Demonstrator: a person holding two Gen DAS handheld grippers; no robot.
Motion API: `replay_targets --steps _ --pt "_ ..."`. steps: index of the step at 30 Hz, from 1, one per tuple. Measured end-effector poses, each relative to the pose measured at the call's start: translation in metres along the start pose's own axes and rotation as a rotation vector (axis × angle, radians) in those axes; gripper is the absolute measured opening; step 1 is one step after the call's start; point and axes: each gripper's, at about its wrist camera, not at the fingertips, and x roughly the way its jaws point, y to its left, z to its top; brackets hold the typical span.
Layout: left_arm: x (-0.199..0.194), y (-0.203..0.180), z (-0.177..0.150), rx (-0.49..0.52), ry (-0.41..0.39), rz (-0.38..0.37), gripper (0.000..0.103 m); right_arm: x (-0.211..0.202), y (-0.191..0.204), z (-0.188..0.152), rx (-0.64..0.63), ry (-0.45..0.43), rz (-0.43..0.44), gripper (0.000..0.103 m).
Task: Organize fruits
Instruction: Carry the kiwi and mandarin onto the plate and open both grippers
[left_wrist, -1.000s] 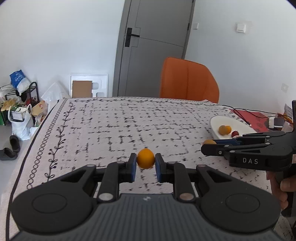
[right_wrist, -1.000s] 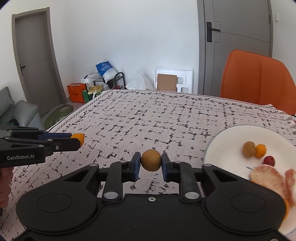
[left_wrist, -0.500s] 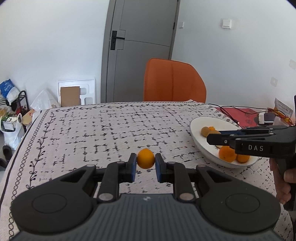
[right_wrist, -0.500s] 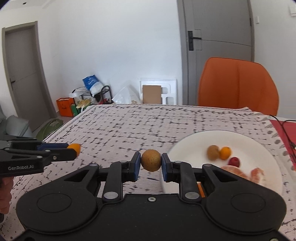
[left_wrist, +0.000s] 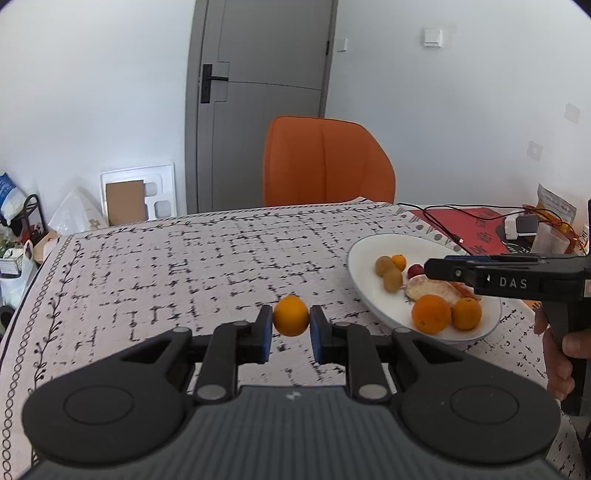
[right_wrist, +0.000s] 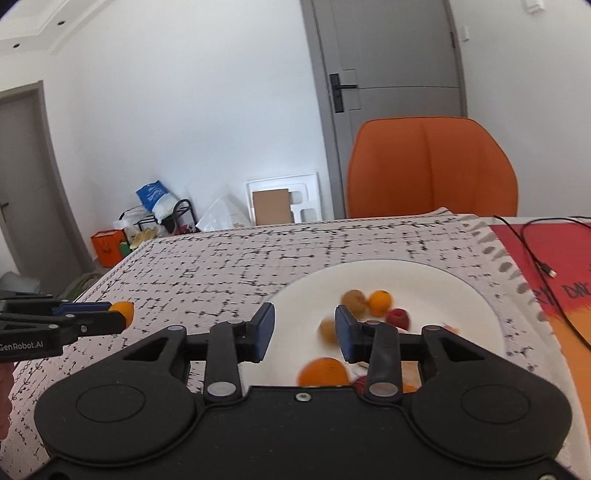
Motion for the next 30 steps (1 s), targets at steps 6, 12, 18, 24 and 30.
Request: replay_targets --steps 6,12,18,24,30 --pt "0.009 -0.015 0.005 0.025 0.003 -0.019 0.02 -0.014 -0.013 -0.008 0.019 0.01 -0.003 0.04" --pt "0.02 -0.031 0.01 0.053 0.006 -0.046 0.02 -0.026 -0.02 -0.014 0.03 -0.001 0.002 0.046" --pt "0.03 -0.046 0.015 0.081 0.011 -0.074 0.02 -0.035 -0.029 -0.021 0.05 -0.003 -0.01 0.048" --pt "0.039 -0.061 0.02 0.116 0.014 -0.1 0.02 -0.045 -0.034 -0.027 0.059 -0.004 -0.016 0.051" --pt "0.045 -0.075 0.029 0.147 0.004 -0.115 0.02 -0.053 -0.036 -0.03 0.065 -0.01 -0.024 0.054"
